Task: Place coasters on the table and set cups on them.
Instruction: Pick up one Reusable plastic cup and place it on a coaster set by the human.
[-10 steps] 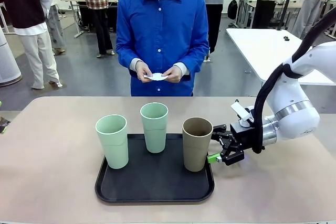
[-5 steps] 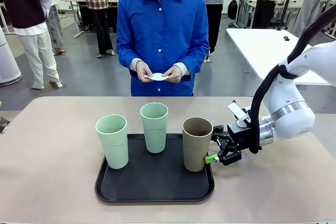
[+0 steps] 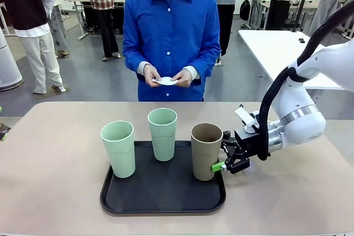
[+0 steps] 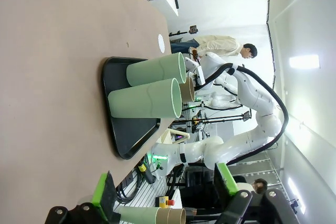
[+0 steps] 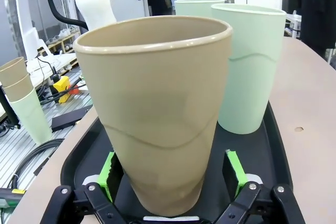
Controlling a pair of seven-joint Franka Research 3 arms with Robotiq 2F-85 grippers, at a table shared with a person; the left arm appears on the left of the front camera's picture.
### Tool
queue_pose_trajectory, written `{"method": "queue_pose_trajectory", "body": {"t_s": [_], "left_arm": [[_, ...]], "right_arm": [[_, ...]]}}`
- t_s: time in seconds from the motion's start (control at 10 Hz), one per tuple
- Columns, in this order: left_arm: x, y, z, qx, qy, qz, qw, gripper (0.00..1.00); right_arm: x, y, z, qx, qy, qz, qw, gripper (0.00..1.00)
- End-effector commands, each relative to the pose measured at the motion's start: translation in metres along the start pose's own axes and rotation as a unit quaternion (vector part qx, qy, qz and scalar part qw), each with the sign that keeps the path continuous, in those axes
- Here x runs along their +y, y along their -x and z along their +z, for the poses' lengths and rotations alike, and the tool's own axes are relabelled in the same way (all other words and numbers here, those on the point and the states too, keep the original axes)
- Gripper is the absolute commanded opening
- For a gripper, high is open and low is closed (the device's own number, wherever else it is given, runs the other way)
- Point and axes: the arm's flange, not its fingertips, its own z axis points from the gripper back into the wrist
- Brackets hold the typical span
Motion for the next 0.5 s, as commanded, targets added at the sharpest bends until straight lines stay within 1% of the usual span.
{"method": "queue_pose_trajectory", "body": {"t_s": [0.0, 0.4], "left_arm": [[-0.001, 0.001, 0.001, -0.004, 0.005, -0.003, 1.000, 1.00], [-0.001, 0.001, 0.001, -0.004, 0.005, -0.003, 1.000, 1.00]], "right_arm": [[-0.011, -0.002, -0.011, -0.004, 0.014, -0.009, 1.000, 1.00], [-0.015, -0.006, -0.022, -0.005, 0.000, -0.013, 1.000, 1.00]]}}
